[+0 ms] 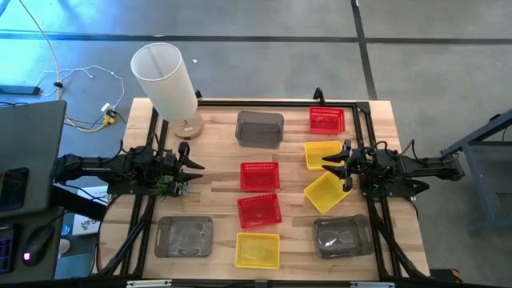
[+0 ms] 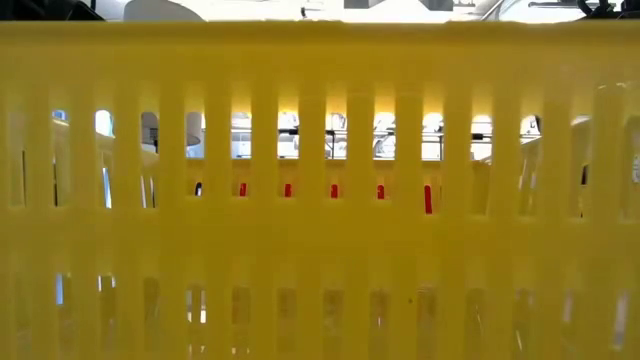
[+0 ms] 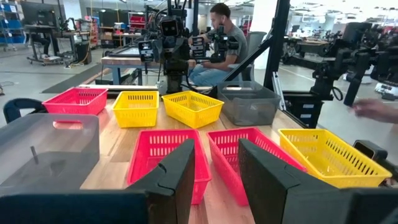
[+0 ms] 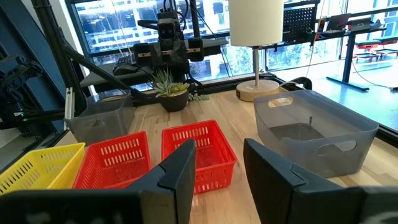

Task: Stack baskets by color

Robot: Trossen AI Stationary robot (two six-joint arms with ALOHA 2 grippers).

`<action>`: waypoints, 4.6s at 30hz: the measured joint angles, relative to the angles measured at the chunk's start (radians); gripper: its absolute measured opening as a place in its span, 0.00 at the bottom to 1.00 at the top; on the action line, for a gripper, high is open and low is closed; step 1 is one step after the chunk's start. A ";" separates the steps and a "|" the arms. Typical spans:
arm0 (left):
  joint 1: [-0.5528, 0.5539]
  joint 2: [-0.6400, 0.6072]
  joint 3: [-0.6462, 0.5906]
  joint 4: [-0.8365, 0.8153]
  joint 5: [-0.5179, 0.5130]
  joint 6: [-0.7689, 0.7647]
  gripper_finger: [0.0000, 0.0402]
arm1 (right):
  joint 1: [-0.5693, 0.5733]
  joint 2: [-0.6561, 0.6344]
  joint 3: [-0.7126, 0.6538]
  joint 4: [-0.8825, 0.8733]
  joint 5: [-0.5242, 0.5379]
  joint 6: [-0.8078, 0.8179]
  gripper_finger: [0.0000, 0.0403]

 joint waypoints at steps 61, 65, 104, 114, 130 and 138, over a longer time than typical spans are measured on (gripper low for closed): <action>0.000 0.000 0.000 0.030 -0.005 -0.105 0.28 | 0.000 0.000 0.000 0.245 0.108 0.053 0.32; 0.000 0.000 0.000 0.023 -0.001 -0.105 0.28 | 0.000 0.000 0.000 0.278 0.206 0.020 0.36; 0.000 0.000 0.000 -0.016 -0.020 -0.225 0.28 | -0.001 0.326 0.408 -0.192 0.734 -0.239 0.47; 0.000 0.000 0.000 -0.016 -0.019 -0.225 0.28 | -0.081 0.579 0.616 -0.447 0.747 -0.118 0.47; 0.000 0.000 0.000 -0.016 -0.019 -0.183 0.28 | -0.591 0.933 0.838 -0.680 0.195 -0.052 0.47; 0.000 0.000 0.000 -0.016 -0.016 -0.181 0.28 | -0.687 1.149 0.884 -0.726 0.083 -0.141 0.47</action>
